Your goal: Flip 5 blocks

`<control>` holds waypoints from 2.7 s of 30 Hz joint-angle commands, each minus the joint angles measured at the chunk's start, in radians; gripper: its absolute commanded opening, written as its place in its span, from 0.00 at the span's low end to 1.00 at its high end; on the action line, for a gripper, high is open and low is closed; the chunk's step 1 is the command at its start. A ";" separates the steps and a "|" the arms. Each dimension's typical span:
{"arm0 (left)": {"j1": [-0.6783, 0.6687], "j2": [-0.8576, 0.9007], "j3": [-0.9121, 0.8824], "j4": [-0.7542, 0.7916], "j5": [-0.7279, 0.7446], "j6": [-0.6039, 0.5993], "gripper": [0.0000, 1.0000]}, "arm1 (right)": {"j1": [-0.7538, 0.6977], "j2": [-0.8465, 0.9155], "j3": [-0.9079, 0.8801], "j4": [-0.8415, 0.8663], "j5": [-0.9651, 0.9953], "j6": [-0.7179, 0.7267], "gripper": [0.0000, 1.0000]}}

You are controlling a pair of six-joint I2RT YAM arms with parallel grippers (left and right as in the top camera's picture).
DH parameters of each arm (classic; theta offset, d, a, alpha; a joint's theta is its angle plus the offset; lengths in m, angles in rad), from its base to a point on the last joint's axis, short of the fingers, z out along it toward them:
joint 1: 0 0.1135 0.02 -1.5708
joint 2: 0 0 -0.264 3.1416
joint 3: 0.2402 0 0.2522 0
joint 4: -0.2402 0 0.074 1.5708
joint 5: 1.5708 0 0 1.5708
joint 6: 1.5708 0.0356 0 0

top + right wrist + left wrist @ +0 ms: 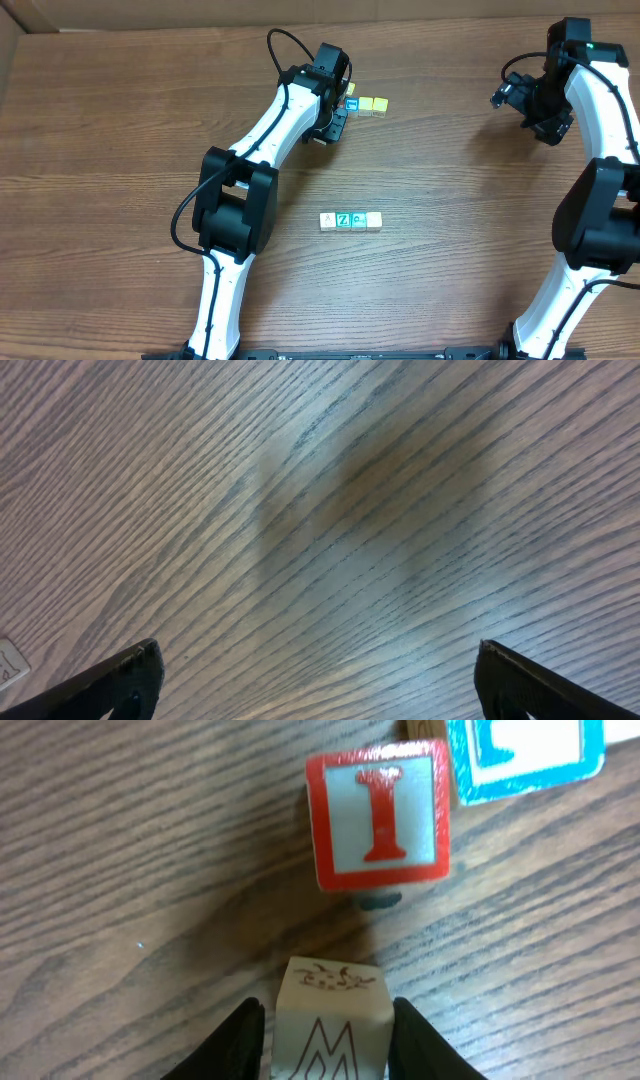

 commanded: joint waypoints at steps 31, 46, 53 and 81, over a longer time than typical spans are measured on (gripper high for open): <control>-0.007 -0.280 0.154 -0.520 0.031 -0.187 0.19 | -0.001 -0.023 0.020 0.003 0.002 -0.007 1.00; -0.013 -0.505 -0.076 -0.663 -0.021 -0.348 0.20 | -0.001 -0.023 0.019 0.003 0.002 -0.007 1.00; -0.023 -0.605 -0.408 -0.460 -0.018 -0.425 0.20 | -0.001 -0.023 0.020 0.003 0.002 -0.007 1.00; -0.080 -0.605 -0.869 0.096 0.098 -0.534 0.24 | -0.001 -0.023 0.019 0.003 0.002 -0.007 1.00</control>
